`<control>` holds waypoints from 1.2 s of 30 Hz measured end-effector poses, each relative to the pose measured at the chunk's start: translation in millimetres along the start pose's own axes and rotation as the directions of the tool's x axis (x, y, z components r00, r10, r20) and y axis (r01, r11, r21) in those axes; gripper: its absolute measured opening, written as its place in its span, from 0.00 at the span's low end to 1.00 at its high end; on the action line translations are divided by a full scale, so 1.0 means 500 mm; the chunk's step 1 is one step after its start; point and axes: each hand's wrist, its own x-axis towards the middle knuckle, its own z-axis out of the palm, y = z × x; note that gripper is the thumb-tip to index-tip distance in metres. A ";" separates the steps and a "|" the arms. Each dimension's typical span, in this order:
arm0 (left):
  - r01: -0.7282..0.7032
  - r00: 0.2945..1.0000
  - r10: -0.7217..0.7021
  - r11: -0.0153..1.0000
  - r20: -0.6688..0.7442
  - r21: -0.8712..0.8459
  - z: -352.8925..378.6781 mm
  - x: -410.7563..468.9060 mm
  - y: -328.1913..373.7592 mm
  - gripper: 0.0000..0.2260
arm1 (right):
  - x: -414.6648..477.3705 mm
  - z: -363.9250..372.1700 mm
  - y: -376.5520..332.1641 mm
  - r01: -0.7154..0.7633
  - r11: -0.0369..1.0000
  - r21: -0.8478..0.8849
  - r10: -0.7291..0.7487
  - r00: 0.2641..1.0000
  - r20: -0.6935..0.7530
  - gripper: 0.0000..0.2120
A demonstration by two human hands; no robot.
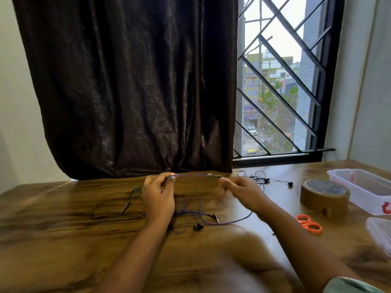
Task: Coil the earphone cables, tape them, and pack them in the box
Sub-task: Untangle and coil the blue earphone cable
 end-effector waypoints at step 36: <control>0.096 0.984 -0.076 0.988 0.158 -0.124 -0.010 0.016 0.008 0.11 | -0.004 0.095 -0.024 0.217 0.956 0.197 -0.227 0.973 0.028 0.11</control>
